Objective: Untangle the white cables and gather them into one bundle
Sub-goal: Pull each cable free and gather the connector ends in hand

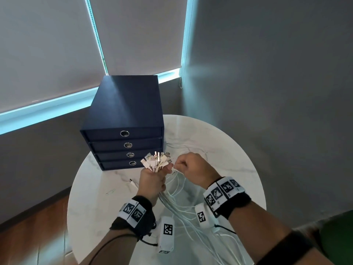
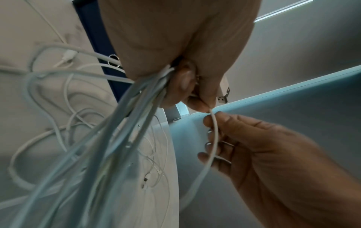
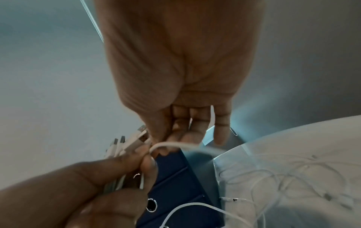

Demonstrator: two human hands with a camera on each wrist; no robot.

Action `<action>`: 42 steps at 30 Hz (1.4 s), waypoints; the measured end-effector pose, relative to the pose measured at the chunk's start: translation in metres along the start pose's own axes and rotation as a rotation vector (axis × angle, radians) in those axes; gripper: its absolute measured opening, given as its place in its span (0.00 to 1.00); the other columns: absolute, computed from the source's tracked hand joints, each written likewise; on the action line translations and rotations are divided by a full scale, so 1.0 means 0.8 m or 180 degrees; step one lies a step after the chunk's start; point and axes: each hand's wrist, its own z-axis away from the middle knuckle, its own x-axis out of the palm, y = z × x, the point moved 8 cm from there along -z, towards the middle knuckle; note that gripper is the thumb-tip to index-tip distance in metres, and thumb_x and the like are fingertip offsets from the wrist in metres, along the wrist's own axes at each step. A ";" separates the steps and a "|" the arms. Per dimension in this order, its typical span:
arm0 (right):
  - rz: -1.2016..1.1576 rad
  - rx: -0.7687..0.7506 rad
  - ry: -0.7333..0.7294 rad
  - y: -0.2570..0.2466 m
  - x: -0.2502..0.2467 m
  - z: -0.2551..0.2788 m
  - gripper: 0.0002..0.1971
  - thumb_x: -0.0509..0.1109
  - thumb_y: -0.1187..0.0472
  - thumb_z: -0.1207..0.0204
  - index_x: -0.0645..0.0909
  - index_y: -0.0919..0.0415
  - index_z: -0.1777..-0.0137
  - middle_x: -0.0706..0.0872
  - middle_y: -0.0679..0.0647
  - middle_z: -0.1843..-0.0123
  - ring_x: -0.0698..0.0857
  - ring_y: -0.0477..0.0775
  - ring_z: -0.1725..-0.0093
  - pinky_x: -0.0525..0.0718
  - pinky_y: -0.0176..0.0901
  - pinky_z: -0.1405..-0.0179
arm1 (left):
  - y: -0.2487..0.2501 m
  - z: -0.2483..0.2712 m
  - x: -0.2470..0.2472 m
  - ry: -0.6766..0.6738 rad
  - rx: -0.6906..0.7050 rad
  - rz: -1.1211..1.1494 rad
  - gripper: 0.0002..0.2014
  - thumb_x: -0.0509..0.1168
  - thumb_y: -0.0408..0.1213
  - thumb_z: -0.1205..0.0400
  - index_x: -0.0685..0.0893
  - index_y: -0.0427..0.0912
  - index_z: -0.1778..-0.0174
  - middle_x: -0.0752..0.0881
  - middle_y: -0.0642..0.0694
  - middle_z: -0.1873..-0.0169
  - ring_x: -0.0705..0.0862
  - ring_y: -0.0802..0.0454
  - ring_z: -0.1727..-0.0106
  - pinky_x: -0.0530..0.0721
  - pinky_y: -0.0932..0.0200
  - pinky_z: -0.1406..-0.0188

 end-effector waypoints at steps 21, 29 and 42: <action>-0.0825 0.1239 0.2232 0.110 -0.148 0.008 0.11 0.64 0.67 0.21 0.84 0.53 0.58 0.88 0.55 0.57 0.86 0.57 0.55 0.84 0.53 0.44 | -0.023 -0.008 -0.027 0.0181 -0.0282 0.0327 0.06 0.73 0.29 0.20 0.86 0.37 0.63 0.83 0.44 0.68 0.62 0.57 0.83 0.60 0.65 0.84; 0.1190 -0.0205 0.0093 0.013 -0.008 0.005 0.12 0.64 0.49 0.20 0.84 0.53 0.47 0.84 0.48 0.46 0.80 0.51 0.41 0.73 0.53 0.34 | -0.012 -0.011 0.010 -0.0103 -0.0122 -0.0044 0.05 0.73 0.29 0.21 0.86 0.34 0.62 0.71 0.43 0.73 0.59 0.54 0.78 0.56 0.61 0.79; -0.2119 0.0947 0.3028 0.133 -0.210 0.031 0.16 0.63 0.69 0.22 0.81 0.53 0.69 0.76 0.40 0.82 0.69 0.38 0.83 0.69 0.34 0.79 | -0.033 -0.016 -0.026 0.0063 -0.0313 0.0026 0.03 0.74 0.31 0.20 0.88 0.36 0.56 0.81 0.42 0.65 0.63 0.57 0.82 0.61 0.63 0.83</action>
